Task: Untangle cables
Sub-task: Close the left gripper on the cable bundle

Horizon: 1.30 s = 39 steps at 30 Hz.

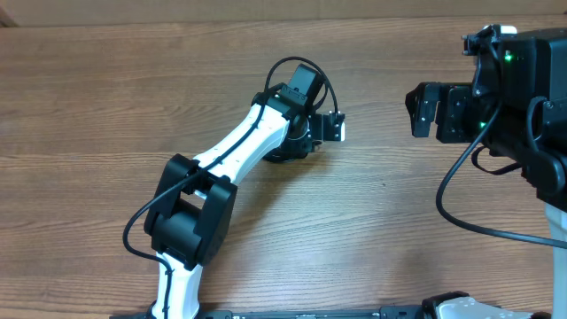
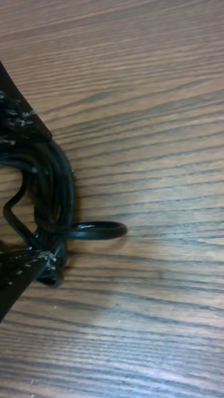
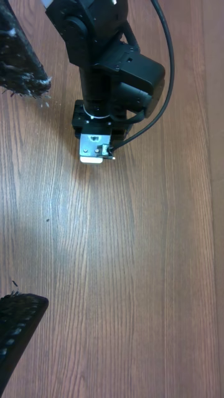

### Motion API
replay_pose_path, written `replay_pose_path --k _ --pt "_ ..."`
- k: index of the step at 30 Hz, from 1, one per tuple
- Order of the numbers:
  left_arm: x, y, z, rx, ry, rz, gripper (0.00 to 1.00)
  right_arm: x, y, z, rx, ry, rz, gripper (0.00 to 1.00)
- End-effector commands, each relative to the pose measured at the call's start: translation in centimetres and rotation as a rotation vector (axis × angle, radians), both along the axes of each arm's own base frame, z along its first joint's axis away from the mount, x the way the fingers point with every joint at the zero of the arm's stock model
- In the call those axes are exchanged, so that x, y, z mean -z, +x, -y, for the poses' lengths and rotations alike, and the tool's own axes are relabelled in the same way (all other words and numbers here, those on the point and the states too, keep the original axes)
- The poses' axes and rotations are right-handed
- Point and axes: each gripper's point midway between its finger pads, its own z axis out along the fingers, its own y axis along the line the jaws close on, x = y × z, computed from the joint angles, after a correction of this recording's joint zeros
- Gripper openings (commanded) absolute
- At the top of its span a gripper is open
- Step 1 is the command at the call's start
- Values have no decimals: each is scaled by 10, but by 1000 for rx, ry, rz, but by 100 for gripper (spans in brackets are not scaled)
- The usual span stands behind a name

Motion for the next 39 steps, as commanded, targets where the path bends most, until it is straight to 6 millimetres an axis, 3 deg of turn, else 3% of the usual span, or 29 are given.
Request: replay_pose_path --k 1,16,25,34,39 --pt "-9 1 14 68 -54 8 54 -5 -1 3 14 -1 18 100" --pt "-6 -12 29 101 -145 -52 53 -1 -4 4 14 -6 -1 100" --pt "13 -19 24 91 -137 -69 51 -1 -5 4 14 -6 -4 100" --pt "19 -21 22 58 -146 -85 46 -1 -5 4 14 -7 -5 100" --pt "37 -25 23 51 -143 -126 46 0 -5 4 14 -7 -8 100"
